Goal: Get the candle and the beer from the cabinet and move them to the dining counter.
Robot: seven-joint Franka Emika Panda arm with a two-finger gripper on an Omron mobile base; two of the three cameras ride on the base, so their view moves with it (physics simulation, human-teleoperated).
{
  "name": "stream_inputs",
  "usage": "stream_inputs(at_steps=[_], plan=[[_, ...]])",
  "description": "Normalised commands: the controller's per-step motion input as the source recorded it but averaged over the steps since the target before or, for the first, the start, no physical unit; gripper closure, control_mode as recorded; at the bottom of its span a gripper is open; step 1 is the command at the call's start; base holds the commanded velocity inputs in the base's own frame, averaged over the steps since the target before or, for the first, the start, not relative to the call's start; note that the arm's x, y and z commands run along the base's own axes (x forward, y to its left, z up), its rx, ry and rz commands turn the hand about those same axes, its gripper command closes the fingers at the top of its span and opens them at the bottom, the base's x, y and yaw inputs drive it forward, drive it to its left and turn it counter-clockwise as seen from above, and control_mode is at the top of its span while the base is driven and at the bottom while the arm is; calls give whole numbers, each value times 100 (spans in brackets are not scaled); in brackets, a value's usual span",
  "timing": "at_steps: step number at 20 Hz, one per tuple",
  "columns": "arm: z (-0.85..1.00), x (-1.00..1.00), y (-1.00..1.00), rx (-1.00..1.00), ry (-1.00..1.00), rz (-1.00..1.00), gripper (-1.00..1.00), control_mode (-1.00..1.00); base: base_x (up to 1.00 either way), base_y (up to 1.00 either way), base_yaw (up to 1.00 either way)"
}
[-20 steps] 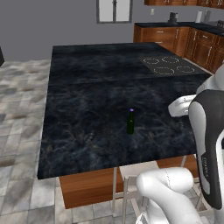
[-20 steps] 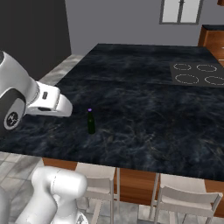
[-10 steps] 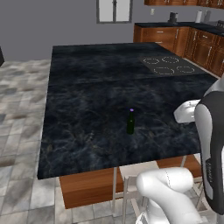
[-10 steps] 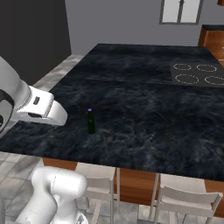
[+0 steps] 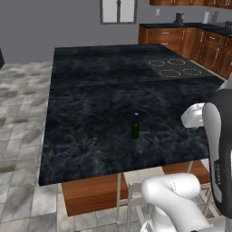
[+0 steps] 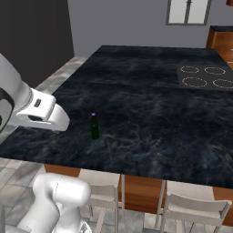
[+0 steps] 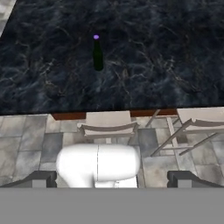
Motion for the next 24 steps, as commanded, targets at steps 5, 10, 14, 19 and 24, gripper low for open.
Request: stream_inputs(at_steps=[5,10,14,19,24], plan=[[0,0,0,0,0,0,-100,100,-6,-3,0],[0,0,0,0,0,0,-100,100,-84,-75,-1],[0,0,0,0,0,0,-100,100,-100,-100,-1],[0,0,0,0,0,0,-100,100,-51,-100,-7],[0,0,0,0,0,0,-100,100,-26,-100,-4]])
